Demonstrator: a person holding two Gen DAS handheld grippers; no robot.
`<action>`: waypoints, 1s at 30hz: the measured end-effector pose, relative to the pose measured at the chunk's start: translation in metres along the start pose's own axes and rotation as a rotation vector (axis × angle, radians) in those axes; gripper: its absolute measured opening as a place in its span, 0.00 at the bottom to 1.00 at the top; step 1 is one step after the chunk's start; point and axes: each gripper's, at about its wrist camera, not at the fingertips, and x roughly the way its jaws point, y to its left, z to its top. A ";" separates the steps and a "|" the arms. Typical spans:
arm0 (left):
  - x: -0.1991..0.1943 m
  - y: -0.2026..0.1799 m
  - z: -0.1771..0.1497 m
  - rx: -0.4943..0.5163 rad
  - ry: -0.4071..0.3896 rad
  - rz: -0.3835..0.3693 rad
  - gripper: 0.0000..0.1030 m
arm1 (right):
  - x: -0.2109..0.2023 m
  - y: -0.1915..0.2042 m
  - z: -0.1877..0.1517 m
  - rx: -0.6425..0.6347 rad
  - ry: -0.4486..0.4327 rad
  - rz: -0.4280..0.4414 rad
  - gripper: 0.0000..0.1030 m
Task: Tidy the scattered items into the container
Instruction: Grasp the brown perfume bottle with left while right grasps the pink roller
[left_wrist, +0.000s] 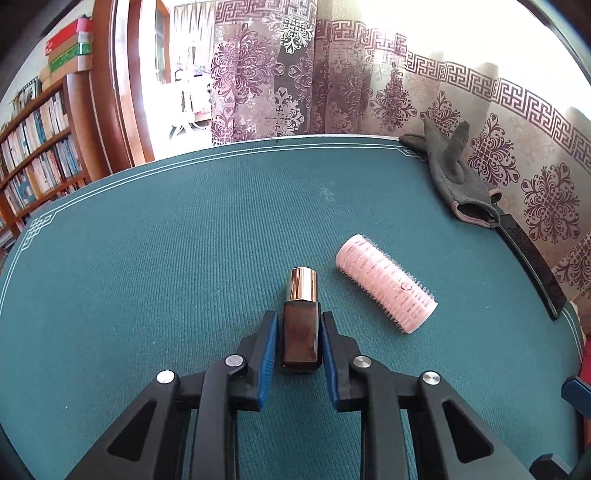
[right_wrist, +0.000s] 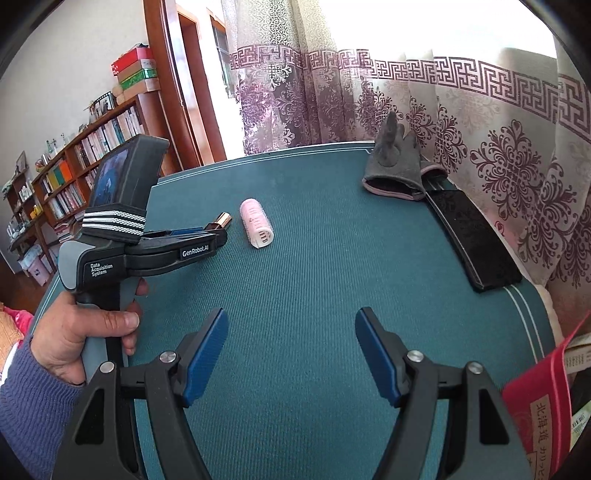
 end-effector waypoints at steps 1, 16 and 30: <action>-0.001 0.003 -0.001 -0.015 -0.002 -0.011 0.21 | 0.005 0.001 0.002 -0.005 0.005 -0.005 0.73; -0.007 0.041 -0.002 -0.130 -0.030 0.003 0.21 | 0.104 0.028 0.065 -0.139 0.062 -0.034 0.65; -0.005 0.032 -0.004 -0.106 -0.038 0.029 0.21 | 0.127 0.035 0.068 -0.152 0.102 -0.029 0.29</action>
